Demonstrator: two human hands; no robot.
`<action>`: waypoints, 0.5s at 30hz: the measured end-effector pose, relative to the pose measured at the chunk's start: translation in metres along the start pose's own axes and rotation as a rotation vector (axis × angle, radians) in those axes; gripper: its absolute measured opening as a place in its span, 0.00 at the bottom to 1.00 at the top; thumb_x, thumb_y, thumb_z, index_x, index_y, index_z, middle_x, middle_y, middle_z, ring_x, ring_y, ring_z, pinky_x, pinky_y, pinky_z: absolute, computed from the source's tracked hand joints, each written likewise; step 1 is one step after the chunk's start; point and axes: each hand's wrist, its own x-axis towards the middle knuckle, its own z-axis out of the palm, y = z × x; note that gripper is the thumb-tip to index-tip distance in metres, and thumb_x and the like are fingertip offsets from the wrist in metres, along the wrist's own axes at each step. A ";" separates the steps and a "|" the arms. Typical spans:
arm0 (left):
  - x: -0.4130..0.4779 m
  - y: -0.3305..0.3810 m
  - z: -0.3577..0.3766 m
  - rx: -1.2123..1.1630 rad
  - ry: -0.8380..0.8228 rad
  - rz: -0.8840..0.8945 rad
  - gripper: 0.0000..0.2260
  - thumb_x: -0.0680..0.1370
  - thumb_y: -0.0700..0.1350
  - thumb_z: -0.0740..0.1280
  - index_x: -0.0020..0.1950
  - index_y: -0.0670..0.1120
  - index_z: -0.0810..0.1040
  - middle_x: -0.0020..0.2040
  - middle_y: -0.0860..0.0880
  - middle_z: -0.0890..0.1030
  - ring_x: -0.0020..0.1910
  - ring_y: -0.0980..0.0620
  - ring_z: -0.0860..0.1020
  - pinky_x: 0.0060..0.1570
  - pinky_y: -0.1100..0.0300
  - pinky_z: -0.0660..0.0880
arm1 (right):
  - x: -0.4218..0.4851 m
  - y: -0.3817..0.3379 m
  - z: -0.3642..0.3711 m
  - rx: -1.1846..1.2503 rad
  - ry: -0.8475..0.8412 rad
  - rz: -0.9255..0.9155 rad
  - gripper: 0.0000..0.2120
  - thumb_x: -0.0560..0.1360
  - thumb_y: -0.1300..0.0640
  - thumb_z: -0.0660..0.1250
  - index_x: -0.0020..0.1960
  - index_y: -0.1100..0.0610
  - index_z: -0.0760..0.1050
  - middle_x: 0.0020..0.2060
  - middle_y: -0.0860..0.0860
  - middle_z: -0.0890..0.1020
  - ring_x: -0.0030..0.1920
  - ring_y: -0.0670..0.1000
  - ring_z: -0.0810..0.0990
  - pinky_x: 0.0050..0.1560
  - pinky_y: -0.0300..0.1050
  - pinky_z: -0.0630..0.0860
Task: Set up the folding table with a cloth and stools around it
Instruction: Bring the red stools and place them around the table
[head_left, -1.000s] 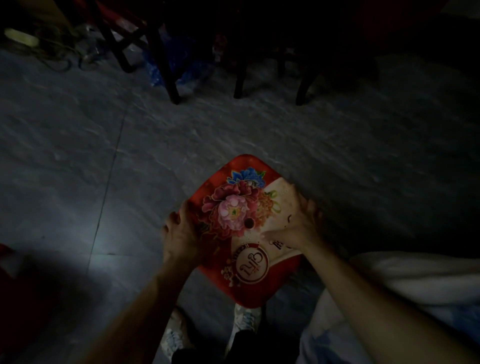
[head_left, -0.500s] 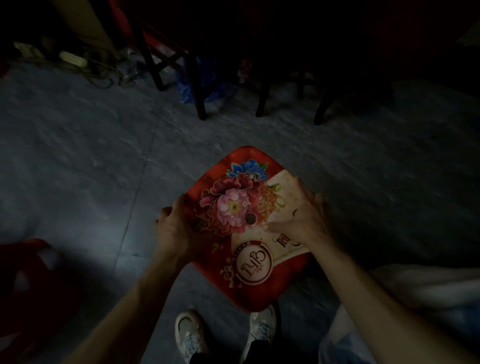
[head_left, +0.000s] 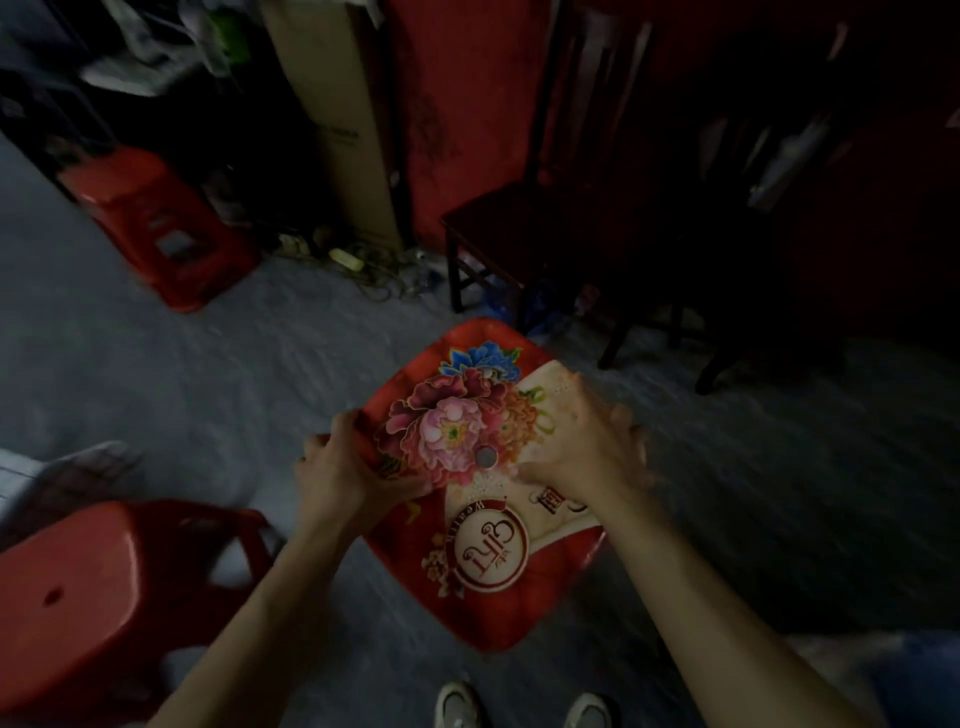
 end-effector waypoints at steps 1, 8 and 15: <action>-0.003 -0.002 -0.021 0.000 0.009 -0.014 0.52 0.50 0.67 0.80 0.70 0.55 0.64 0.62 0.42 0.72 0.60 0.39 0.73 0.58 0.43 0.75 | -0.012 -0.018 -0.007 -0.005 0.006 -0.025 0.65 0.53 0.35 0.81 0.76 0.37 0.41 0.75 0.57 0.55 0.75 0.67 0.55 0.63 0.74 0.65; -0.035 -0.026 -0.128 -0.094 0.132 -0.075 0.49 0.50 0.66 0.80 0.67 0.56 0.65 0.60 0.43 0.71 0.60 0.40 0.72 0.58 0.41 0.75 | -0.069 -0.115 -0.039 -0.098 0.092 -0.233 0.62 0.53 0.34 0.80 0.76 0.42 0.47 0.72 0.54 0.66 0.71 0.61 0.62 0.66 0.66 0.66; -0.014 -0.040 -0.167 -0.156 0.203 -0.107 0.51 0.44 0.73 0.75 0.64 0.60 0.64 0.58 0.46 0.72 0.57 0.41 0.75 0.49 0.41 0.79 | -0.054 -0.177 -0.047 -0.165 0.118 -0.366 0.65 0.49 0.29 0.77 0.76 0.41 0.46 0.72 0.53 0.67 0.69 0.62 0.64 0.66 0.63 0.66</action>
